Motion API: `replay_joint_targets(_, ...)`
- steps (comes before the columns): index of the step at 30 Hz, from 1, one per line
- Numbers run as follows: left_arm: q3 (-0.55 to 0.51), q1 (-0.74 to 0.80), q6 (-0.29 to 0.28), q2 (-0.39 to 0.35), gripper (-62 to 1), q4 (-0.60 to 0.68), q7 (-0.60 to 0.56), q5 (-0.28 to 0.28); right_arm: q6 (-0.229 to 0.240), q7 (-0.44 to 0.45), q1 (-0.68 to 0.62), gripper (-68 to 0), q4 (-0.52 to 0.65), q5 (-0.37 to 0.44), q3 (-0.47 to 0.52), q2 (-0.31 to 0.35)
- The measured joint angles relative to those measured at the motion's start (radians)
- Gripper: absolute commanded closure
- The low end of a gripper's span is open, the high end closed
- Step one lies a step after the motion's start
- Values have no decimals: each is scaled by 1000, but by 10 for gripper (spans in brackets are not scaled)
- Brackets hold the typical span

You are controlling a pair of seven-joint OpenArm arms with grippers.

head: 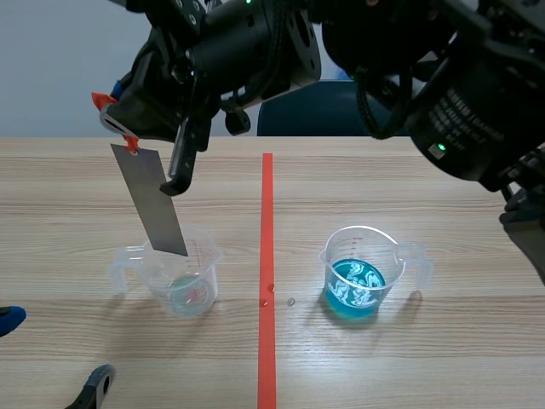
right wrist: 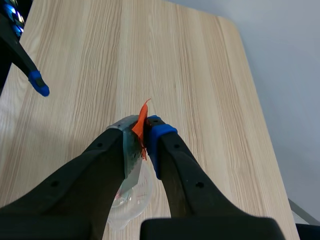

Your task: Do the redox reaction experiment

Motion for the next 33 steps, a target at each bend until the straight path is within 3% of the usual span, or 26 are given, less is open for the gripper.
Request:
replay_joint_targets(12,0,0,0,0,-623,0,0,0,2,262,0,-8,-205,-265,-86,-23)
replay_joint_targets(20,0,0,0,0,-623,0,0,0,1,454,0,-8,-351,-438,-90,-48)
replay_joint_targets(23,0,0,0,0,-623,0,0,0,0,500,0,-8,-374,-459,-90,-50)
replay_joint_targets(33,0,0,0,0,-623,0,0,0,0,511,0,-10,-377,-459,-90,-50)
